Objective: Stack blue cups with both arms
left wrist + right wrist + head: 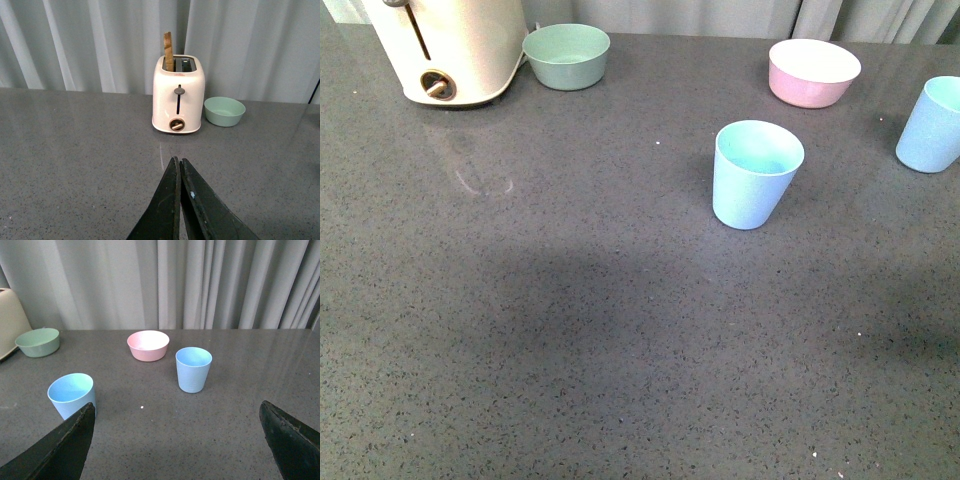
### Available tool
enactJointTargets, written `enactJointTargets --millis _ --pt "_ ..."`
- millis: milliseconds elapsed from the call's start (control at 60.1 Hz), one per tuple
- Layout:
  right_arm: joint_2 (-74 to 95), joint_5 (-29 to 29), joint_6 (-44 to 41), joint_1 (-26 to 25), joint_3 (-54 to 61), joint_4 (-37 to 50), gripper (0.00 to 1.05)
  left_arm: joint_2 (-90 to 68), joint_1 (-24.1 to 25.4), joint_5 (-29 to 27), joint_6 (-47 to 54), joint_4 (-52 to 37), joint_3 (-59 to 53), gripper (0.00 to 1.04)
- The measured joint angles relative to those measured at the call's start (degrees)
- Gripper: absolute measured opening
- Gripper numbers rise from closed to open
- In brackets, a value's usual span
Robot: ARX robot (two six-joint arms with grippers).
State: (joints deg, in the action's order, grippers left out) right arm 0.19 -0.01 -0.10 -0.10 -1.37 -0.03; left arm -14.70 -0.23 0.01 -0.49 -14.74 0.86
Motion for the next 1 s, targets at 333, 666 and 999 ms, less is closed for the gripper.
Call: enactJointTargets --millis 333,666,999 --pt "0.0 0.0 0.0 0.0 0.0 0.0 0.96 7.3 0.0 0.0 0.0 8.3 0.0 0.02" --pt "0.0 0.0 0.0 0.0 0.0 0.0 0.96 14.3 0.0 0.0 0.0 14.6 0.0 0.02" --pt "18.4 -7.3 3.3 -6.9 -8.9 -15.7 0.96 14.4 0.0 0.0 0.0 14.6 0.0 0.38"
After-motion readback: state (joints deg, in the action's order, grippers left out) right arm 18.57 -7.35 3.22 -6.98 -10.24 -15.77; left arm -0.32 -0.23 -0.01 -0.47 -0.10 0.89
